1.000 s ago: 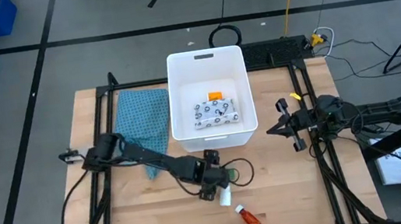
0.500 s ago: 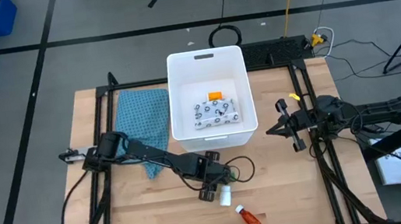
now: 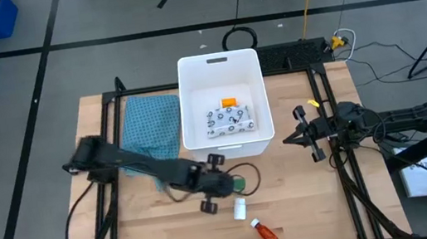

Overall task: Pick & place medical supplies in basket/bin
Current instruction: Put the green bandage into the white bin

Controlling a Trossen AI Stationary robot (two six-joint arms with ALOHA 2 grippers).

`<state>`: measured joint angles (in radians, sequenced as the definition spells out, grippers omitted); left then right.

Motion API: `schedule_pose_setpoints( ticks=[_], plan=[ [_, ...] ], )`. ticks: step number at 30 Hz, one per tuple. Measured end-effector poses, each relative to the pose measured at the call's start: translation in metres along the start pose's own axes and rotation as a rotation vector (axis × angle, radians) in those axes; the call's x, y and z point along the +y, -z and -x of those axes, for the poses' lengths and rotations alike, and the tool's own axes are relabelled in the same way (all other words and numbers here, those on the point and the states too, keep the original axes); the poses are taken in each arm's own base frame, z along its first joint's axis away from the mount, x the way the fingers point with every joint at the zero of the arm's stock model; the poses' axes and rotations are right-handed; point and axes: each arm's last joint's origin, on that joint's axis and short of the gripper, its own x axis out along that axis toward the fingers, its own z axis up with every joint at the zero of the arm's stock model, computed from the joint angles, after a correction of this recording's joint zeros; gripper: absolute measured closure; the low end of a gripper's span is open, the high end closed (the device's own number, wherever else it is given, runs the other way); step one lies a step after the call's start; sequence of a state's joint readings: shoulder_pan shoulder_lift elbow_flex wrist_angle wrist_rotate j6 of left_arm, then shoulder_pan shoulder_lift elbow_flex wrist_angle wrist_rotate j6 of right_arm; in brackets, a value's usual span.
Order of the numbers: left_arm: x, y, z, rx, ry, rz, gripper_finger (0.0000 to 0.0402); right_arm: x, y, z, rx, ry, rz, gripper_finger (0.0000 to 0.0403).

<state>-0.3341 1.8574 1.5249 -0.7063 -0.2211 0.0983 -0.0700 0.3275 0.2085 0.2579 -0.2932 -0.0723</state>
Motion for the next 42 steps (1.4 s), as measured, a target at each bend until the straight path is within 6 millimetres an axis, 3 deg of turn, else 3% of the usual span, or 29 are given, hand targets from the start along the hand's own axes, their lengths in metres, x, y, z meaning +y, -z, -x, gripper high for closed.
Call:
schedule_pose_setpoints(
  ticks=[6,9,12,16,21,25,28,31,34,39,42],
  plan=[
    [-0.013,0.001,0.094,-0.189,-0.159,-0.082,0.0312,0.0,0.001,-0.001,0.012,0.0,-0.003,0.0403],
    [-0.01,0.021,0.128,-0.279,-0.238,-0.07,0.0329,0.0,0.001,-0.001,0.012,-0.001,-0.002,0.0403],
    [-0.003,0.054,0.149,-0.398,-0.291,0.008,0.0344,0.0,0.001,-0.001,0.011,-0.001,-0.003,0.0403],
    [0.002,0.108,0.152,-0.623,-0.329,0.121,0.0341,0.0,0.004,-0.001,0.008,0.0,0.017,0.0403],
    [0.008,0.174,0.132,-0.867,-0.405,0.283,0.0329,0.0,0.005,-0.001,0.005,0.001,0.042,0.0403],
    [0.013,0.215,0.114,-0.977,-0.485,0.411,0.0343,0.0,0.003,-0.001,-0.016,0.004,0.05,0.0403],
    [0.02,0.233,0.109,-1.012,-0.549,0.525,0.0346,0.0,0.002,-0.001,-0.021,0.004,0.051,0.0403],
    [0.03,0.235,0.117,-1.018,-0.623,0.585,0.0339,0.0,0.001,-0.001,-0.04,0.007,0.08,0.0403],
    [0.044,0.222,0.141,-1.034,-0.711,0.579,0.0331,0.0,-0.001,-0.001,-0.061,0.011,0.113,0.0403],
    [0.077,0.177,0.194,-1.005,-0.823,0.52,0.034,-0.001,-0.005,0.0,-0.101,0.017,0.141,0.0403],
    [0.104,0.141,0.208,-0.91,-0.874,0.443,0.0345,-0.001,-0.006,0.0,-0.108,0.019,0.167,0.0403]
  ],
)
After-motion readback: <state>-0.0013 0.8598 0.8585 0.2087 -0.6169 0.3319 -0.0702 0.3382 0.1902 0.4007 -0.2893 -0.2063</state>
